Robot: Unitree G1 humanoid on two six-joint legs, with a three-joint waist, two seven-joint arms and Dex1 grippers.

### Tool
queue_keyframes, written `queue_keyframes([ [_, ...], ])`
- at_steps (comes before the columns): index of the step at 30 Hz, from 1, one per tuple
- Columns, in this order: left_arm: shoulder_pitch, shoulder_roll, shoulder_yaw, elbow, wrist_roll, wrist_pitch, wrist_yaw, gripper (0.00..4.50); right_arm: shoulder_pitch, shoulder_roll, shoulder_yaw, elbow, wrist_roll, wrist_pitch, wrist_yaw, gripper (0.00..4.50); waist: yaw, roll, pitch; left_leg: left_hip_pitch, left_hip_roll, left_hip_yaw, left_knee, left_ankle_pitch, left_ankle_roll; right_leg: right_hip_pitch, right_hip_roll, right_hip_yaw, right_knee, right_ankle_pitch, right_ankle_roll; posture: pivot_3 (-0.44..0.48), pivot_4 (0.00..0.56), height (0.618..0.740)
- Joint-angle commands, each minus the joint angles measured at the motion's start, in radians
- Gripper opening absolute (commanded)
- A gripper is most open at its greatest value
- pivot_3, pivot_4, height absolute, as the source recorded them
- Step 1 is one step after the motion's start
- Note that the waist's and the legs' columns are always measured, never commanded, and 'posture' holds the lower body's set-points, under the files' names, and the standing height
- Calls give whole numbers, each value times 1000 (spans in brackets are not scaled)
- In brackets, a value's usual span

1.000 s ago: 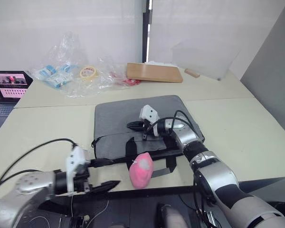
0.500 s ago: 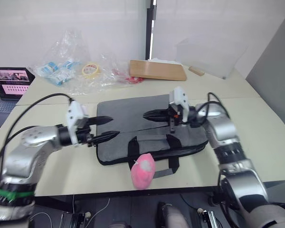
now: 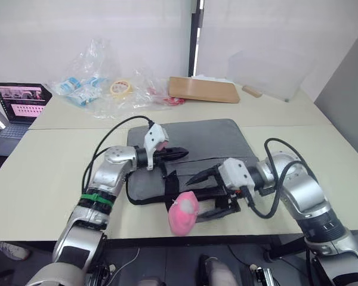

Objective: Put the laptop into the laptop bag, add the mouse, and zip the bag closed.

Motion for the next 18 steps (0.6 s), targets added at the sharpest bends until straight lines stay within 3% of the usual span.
queue_keyframes([
  [1,-46,-19,-5,118,58,-80,5,0,-28,25,51,15,-56,-140,20,4461,0,0,0,0,0,0,0,0,0,0,0,0,0,0,0,0,150,740],
  [6,-51,-33,-37,248,142,-137,15,0,-70,52,132,89,-131,-307,67,4461,2,0,0,1,-2,2,2,0,1,3,-1,0,-1,1,2,0,150,740],
  [10,-33,-37,-51,242,175,-125,28,0,-115,66,231,225,-279,-477,58,4461,2,-1,-1,9,0,0,2,-1,3,13,0,-1,-4,1,2,0,150,740],
  [14,-18,-32,-38,228,167,-120,16,0,-126,89,243,290,-297,-560,38,4461,1,-1,-1,14,0,-2,1,-3,5,16,0,0,-4,1,4,0,150,740],
  [18,-6,-23,-30,219,167,-121,14,0,-125,78,241,320,-295,-603,43,3295,1,-1,-1,14,0,-2,2,-3,4,16,0,0,-4,1,3,0,150,740],
])
